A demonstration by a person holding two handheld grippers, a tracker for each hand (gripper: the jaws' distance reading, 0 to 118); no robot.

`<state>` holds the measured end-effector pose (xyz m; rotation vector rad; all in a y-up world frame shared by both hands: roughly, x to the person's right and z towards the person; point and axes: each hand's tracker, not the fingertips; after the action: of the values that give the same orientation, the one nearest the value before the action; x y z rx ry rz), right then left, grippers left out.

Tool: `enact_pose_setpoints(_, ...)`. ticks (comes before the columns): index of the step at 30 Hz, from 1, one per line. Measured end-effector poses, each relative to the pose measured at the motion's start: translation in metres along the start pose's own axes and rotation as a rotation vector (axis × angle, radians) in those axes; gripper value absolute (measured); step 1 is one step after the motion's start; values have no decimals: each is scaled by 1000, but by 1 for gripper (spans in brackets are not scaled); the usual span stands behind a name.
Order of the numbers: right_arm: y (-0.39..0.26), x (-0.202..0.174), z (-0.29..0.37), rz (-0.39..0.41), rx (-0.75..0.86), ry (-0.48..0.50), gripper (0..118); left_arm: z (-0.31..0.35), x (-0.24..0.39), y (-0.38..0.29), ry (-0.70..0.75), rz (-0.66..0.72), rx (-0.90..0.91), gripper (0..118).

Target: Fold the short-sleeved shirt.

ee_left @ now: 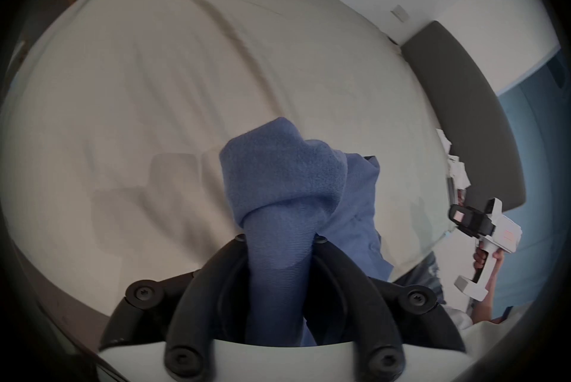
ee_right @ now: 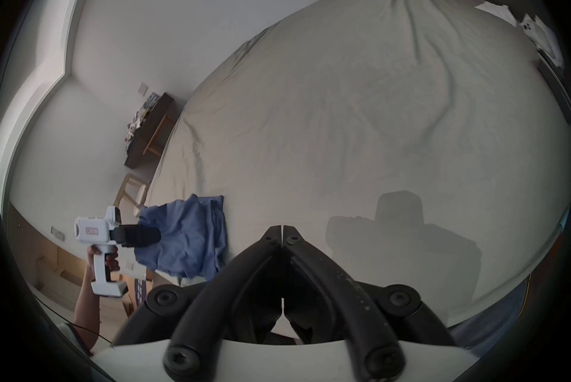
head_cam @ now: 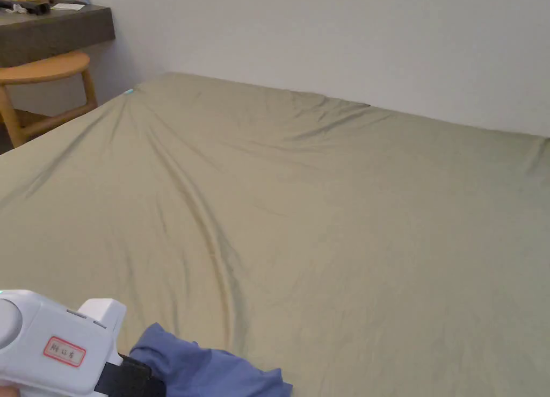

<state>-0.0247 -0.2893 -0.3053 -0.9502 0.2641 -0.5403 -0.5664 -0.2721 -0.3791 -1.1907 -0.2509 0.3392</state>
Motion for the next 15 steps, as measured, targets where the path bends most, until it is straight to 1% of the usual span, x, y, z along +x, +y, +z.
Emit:
enact_pose_setpoints(6,3,-45,-28,67,-50,43,2,26,-65,16,219,-2,19,22)
enact_pose_setpoints(7,3,-48,-33,82,-60,45,2,27,-73,18,271,1,23,22)
enact_pose_setpoints(12,4,-71,-50,122,-103,62,2,23,-107,38,400,-14,-18,22)
enact_pose_setpoints(15,4,-78,-55,157,-114,44,2,23,-124,51,474,-23,-49,22)
